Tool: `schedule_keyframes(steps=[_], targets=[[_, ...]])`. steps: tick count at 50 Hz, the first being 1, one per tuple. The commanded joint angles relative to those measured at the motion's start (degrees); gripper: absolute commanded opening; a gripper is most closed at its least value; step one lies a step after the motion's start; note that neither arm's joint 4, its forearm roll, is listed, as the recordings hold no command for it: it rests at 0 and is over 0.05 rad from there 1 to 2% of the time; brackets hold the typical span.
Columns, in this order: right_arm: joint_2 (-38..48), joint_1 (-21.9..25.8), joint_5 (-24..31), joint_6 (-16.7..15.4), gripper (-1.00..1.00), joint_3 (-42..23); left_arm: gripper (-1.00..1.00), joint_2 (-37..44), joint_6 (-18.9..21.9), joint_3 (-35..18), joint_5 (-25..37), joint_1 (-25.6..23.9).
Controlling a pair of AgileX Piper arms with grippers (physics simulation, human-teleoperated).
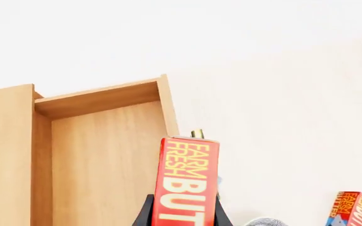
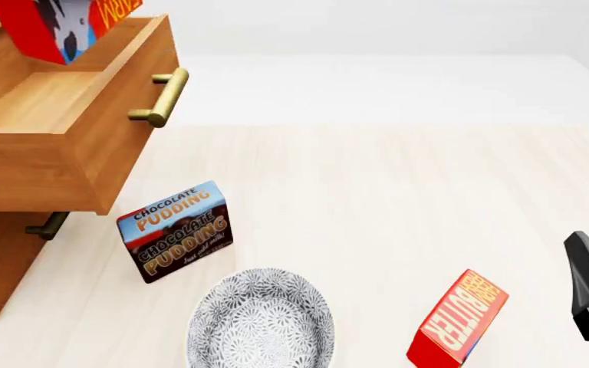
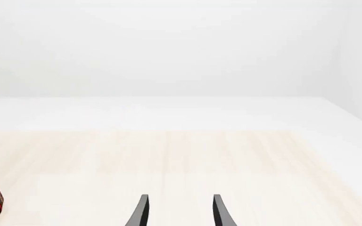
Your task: Put the butter at the front in the top drawer of the cabinet and close it.
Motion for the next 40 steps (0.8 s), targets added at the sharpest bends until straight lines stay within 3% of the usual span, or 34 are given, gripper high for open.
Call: schedule_keyframes(steps=[1,24,40], targets=[[0.0,0.0,0.0,0.0,1.00,0.1,-1.00,-2.4,0.2,1.7,0.0,3.0],[-0.1,0.0,0.0,0.0,1.00,0.0,-1.00,-3.3,-5.7,4.3,0.0,8.5],[0.0,0.0,0.0,0.0,1.00,0.1,-1.00,-4.3,-4.5,6.5,0.0,13.3]])
